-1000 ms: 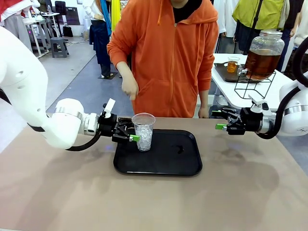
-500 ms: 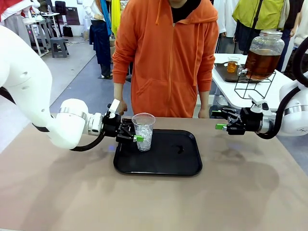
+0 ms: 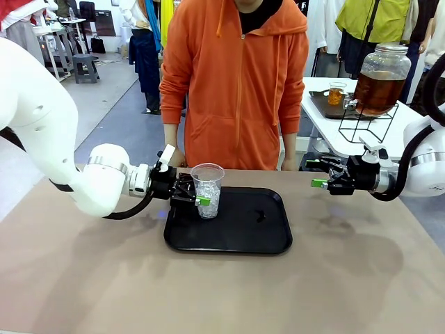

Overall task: Pour the drink into the iced cup.
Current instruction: Pick up the iced cup indicated by the human and present it to them.

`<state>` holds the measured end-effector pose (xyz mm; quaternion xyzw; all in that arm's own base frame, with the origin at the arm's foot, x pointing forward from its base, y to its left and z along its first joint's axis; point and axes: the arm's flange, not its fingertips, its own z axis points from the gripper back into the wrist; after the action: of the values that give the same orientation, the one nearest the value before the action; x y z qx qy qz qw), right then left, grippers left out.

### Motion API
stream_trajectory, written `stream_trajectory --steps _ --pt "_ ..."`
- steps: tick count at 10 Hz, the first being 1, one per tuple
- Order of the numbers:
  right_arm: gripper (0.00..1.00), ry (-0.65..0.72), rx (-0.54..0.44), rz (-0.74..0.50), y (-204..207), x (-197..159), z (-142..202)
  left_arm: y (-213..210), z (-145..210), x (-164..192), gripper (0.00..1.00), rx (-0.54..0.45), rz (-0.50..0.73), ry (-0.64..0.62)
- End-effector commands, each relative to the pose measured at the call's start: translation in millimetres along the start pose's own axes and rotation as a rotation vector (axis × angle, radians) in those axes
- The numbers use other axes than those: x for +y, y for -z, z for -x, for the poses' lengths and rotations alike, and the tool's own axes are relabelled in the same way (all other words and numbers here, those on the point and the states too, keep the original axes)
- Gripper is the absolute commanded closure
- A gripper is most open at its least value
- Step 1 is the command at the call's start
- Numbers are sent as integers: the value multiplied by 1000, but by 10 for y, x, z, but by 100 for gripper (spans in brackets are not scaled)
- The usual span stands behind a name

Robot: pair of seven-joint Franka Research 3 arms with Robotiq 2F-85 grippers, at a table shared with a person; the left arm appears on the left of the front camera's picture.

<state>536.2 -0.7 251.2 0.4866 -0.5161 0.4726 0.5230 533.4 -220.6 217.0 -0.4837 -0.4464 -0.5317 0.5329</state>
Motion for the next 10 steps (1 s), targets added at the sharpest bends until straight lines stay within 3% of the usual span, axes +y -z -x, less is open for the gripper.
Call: stream_trajectory --steps 1,4,5,10 --pt "0 -5 -4 2 15 -7 -26 36 -20 25 9 -12 -7 -6" --pt "0 -5 -4 2 15 -7 -26 63 -58 8 9 -33 5 -6" --pt "0 -5 -4 2 15 -7 -26 62 -57 -1 23 -16 -7 21" --pt "0 -5 -4 2 15 -7 -26 48 -395 -12 23 -53 -51 21"
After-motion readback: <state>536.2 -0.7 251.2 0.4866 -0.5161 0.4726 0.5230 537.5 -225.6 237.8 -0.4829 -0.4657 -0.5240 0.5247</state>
